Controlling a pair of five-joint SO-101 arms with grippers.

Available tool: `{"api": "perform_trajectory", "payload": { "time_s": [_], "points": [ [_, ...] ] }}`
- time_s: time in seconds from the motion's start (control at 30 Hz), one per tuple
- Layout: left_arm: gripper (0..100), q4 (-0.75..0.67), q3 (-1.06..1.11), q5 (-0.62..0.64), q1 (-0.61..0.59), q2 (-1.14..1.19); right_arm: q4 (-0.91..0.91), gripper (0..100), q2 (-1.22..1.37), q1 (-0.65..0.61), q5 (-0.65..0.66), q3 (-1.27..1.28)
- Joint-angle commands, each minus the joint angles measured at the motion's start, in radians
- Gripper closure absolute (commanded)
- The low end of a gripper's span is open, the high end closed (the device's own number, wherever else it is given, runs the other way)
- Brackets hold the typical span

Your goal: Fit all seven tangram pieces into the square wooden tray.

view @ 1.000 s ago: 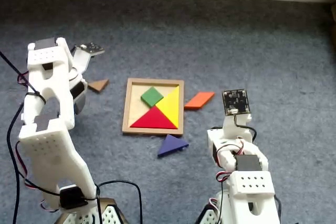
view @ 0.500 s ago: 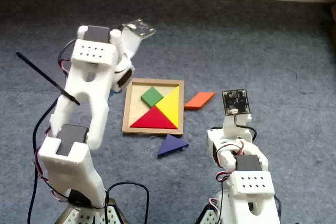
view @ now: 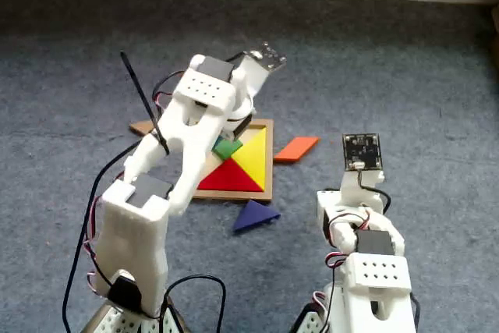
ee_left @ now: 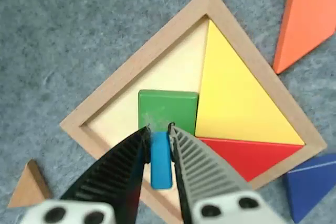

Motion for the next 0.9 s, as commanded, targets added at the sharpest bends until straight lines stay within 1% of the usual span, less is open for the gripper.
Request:
{"api": "perform_trajectory", "payload": {
  "time_s": [0.0, 0.2, 0.3, 0.37, 0.47, 0.57, 0.77, 0.87],
  "points": [
    [99, 0.015, -0.108, 0.011, 0.045, 0.042, -0.030, 99.2, -0.016, 0.012, 0.009, -0.015],
    [99, 0.057, -0.200, 0.011, 0.093, 0.120, -0.030, 99.2, -0.016, 0.012, 0.009, -0.015],
    [99, 0.068, -0.213, 0.005, 0.108, 0.136, -0.030, 99.2, -0.016, 0.012, 0.009, -0.015],
    [96, 0.081, -0.213, -0.002, 0.116, 0.136, -0.030, 99.2, -0.016, 0.012, 0.009, -0.015],
    [87, 0.106, -0.213, -0.025, 0.117, 0.136, -0.030, 99.2, -0.016, 0.010, 0.009, -0.015],
    [81, 0.106, -0.213, -0.026, 0.111, 0.136, -0.085, 99.2, -0.016, 0.010, 0.009, -0.008],
    [80, 0.104, -0.213, -0.026, 0.110, 0.130, -0.110, 99.2, -0.016, 0.010, 0.009, -0.005],
    [80, 0.104, -0.222, -0.026, 0.088, 0.128, -0.110, 99.2, -0.016, 0.010, 0.009, -0.005]
  ]
}}
